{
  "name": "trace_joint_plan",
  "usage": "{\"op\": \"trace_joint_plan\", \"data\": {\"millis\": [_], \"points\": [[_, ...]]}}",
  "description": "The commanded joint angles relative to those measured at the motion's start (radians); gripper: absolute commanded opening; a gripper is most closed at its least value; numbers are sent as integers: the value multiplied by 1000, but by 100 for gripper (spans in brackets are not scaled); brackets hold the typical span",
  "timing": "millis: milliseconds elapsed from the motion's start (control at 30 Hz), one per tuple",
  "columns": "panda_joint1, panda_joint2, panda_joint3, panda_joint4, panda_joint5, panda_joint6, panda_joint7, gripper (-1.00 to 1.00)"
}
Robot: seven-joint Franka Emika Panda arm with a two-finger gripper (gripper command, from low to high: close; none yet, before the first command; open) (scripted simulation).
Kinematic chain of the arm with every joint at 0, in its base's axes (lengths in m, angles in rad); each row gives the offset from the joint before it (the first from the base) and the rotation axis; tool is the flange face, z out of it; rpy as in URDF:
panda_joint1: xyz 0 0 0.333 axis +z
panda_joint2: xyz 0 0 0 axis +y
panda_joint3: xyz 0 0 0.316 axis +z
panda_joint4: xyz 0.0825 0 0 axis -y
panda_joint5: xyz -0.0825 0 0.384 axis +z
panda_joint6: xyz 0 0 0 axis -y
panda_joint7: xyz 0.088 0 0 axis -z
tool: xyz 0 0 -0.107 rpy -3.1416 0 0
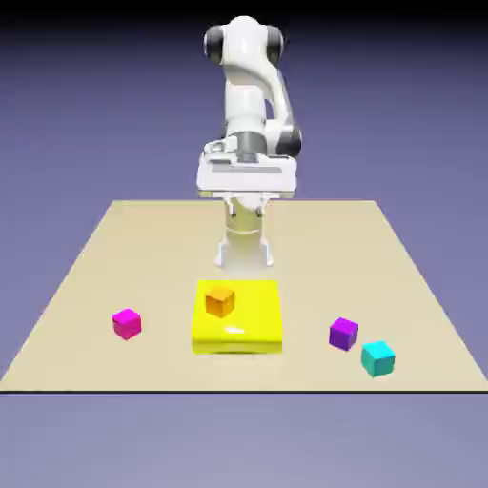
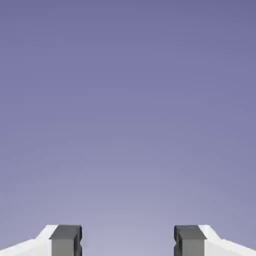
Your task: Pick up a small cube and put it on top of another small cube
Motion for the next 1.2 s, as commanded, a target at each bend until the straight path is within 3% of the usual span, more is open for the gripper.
{"op": "trace_joint_plan", "data": {"millis": [0, 867, 1100, 1133, 1167], "points": [[10, 36, 11, 25, -17, -21, -30, 0], [277, 979, 293, 680, -448, -566, -815, 0], [322, 1148, 226, 724, -545, -464, -770, 0], [322, 1148, 226, 724, -545, -464, -770, -100], [322, 1148, 226, 724, -545, -464, -770, -100]]}}
